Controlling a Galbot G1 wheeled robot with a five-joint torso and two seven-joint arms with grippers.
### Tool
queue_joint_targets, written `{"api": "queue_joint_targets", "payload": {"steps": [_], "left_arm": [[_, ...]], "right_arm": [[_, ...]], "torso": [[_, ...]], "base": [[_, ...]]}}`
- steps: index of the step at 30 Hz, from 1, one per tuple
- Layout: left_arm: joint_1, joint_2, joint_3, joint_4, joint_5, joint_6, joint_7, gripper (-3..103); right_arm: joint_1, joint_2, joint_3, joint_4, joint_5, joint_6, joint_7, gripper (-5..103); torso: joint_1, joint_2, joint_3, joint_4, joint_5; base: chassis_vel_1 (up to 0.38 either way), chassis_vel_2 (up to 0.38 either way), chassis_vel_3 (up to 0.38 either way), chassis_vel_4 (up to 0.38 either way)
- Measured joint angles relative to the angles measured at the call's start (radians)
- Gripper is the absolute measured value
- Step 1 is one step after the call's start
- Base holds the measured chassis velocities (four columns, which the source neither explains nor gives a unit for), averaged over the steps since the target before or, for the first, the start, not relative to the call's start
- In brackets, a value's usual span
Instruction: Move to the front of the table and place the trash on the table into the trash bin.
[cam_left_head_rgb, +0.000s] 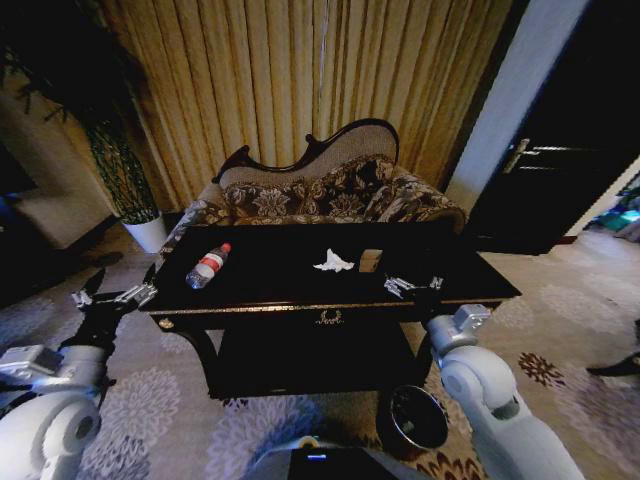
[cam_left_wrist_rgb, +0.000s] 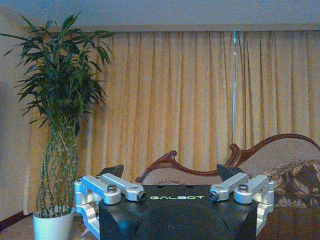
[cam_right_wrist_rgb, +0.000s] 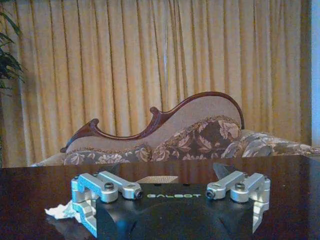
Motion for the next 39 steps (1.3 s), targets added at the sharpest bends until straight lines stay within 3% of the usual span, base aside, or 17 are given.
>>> {"api": "queue_joint_targets", "payload": {"steps": [7,15,39], "left_arm": [[0.002,-0.001,0.001,0.000,0.000,0.000,0.000,100],[0.004,-0.002,0.004,0.000,0.002,0.000,0.000,100],[-0.004,-0.001,0.017,0.030,0.020,0.000,0.000,100]], "right_arm": [[0.010,-0.010,-0.032,-0.021,0.008,-0.005,0.008,100],[0.090,-0.069,-0.095,-0.090,0.089,-0.050,0.068,100],[0.283,-0.126,-0.208,-0.241,0.168,-0.042,0.107,100]], "torso": [[-0.001,0.000,-0.001,-0.0001,0.0001],[-0.001,0.000,0.000,0.0001,0.0000],[-0.001,0.000,0.000,0.0001,0.0000]], "base": [[-0.008,0.007,0.010,-0.006],[0.000,0.000,0.000,0.000],[0.000,0.000,0.000,0.000]]}}
